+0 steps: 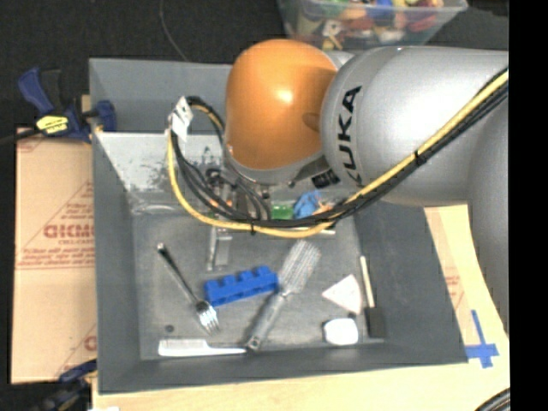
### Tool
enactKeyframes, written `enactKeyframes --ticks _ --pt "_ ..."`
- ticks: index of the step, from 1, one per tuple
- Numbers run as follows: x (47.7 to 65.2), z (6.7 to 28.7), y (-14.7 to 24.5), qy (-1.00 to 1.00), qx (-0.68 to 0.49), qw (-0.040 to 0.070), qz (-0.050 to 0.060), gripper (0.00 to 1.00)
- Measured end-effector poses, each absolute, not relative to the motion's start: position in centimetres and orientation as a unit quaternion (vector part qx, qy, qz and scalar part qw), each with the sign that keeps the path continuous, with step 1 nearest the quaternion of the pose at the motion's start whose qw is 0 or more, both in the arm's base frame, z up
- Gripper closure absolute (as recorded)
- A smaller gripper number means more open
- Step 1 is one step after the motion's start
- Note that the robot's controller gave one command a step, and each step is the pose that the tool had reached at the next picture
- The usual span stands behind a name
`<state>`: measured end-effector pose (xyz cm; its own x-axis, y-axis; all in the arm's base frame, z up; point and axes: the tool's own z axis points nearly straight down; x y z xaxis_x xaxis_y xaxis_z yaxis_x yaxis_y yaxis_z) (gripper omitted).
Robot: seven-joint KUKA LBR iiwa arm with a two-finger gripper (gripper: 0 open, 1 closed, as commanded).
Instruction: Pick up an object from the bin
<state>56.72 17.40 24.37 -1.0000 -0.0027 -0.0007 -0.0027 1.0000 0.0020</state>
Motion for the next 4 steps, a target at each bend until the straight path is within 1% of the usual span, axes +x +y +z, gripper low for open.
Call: enactKeyframes --ticks 1,2,3,4 --pt "56.8 24.5 17.4 1.0 0.0 0.001 0.001 0.0" --pt "55.9 14.4 13.4 0.993 -0.115 0.004 0.0 0.0" --pt "51.4 15.6 9.0 0.999 -0.049 0.006 0.002 0.0" --pt "53.2 12.8 9.8 0.994 -0.105 0.005 0.0 0.0"
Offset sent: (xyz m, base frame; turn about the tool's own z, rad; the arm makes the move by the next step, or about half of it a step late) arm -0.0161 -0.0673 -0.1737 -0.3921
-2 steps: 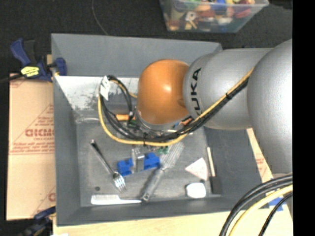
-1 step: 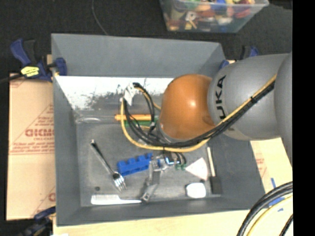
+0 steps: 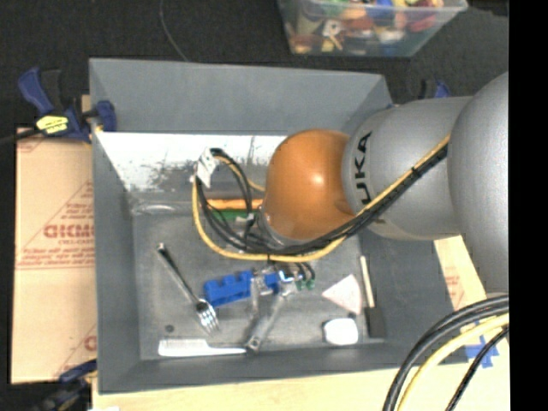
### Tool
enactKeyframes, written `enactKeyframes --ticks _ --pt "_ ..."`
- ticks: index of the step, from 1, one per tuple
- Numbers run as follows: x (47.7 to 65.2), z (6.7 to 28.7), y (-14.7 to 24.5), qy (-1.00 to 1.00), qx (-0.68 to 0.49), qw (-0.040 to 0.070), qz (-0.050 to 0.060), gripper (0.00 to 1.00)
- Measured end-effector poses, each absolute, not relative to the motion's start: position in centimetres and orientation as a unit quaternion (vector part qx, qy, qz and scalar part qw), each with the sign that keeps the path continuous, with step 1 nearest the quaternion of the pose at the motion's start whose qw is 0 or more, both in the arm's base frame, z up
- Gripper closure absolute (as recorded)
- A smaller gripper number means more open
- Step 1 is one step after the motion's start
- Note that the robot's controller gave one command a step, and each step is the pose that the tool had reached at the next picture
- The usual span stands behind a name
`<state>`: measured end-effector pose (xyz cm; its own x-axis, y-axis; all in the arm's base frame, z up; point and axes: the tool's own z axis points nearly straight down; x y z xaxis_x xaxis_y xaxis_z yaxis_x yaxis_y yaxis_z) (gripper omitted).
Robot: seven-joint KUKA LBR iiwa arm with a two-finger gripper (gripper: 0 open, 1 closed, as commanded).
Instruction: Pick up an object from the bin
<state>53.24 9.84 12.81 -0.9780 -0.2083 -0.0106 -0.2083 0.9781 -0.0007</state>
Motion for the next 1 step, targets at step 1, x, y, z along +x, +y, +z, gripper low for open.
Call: enactKeyframes --ticks 1 --pt "56.58 7.06 10.24 0.985 -0.171 0.01 0.001 0.0"
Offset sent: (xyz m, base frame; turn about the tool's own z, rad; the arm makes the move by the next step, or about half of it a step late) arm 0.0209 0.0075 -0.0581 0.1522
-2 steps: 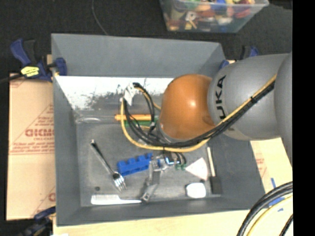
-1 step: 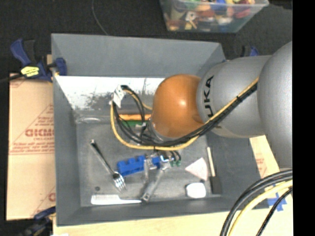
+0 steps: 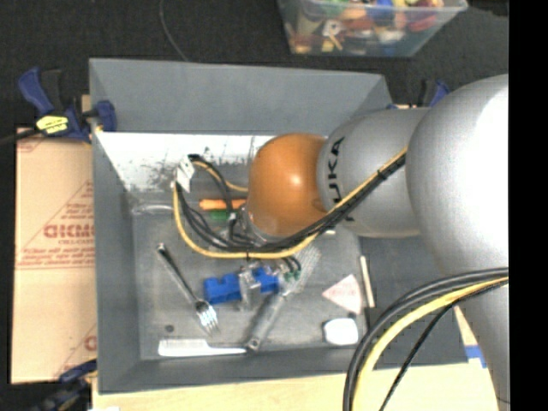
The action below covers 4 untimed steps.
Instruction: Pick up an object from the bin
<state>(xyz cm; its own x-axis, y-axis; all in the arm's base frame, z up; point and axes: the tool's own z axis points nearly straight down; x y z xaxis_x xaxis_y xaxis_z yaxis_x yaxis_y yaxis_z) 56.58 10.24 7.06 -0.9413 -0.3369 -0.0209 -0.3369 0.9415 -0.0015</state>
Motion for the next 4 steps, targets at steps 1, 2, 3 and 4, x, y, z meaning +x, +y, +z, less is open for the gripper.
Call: enactKeyframes --ticks 1,2,3,4 --pt "55.5 7.1 10.6 1.0 -0.029 0.009 0.002 1.0" --pt "55.5 7.1 10.6 1.0 -0.029 0.009 0.002 1.0" --pt "55.5 7.7 10.5 1.0 -0.029 0.009 0.002 1.0" --pt "55.5 8.3 10.5 1.0 -0.029 0.011 0.003 1.0"
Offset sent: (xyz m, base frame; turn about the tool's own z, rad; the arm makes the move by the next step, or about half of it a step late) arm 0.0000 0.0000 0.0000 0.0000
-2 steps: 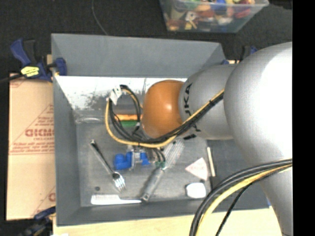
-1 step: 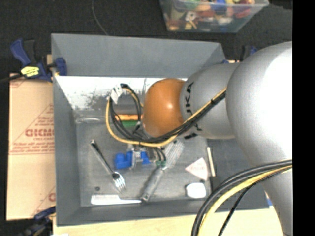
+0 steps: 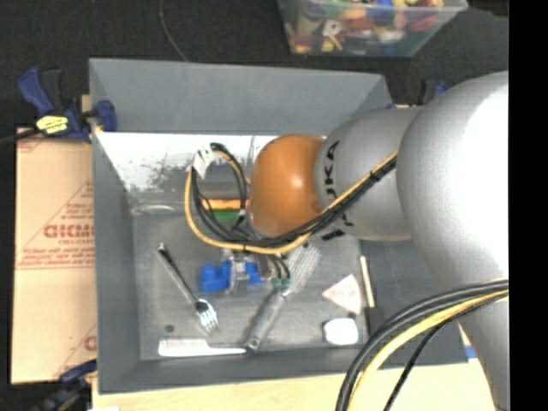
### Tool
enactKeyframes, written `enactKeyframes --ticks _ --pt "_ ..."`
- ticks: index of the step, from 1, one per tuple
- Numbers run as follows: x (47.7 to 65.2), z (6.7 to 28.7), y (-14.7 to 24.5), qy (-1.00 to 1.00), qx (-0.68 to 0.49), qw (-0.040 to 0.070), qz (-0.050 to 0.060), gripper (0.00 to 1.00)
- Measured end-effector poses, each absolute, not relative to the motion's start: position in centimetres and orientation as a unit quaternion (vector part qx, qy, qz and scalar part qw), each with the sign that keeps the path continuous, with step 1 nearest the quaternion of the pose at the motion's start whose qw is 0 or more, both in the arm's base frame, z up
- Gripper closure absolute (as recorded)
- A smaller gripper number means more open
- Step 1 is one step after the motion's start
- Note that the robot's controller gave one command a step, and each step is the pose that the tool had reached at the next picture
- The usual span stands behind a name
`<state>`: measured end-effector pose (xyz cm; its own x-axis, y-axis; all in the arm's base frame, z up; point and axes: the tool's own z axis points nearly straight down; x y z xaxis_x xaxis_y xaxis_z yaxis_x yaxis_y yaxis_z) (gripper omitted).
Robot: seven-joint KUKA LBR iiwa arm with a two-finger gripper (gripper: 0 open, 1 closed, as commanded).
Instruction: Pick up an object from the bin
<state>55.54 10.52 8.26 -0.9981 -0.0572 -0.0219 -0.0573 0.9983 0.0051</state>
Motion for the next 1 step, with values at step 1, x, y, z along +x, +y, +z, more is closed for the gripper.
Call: enactKeyframes --ticks 1 --pt "55.56 9.28 10.51 1.0 -0.028 0.012 0.003 1.0"
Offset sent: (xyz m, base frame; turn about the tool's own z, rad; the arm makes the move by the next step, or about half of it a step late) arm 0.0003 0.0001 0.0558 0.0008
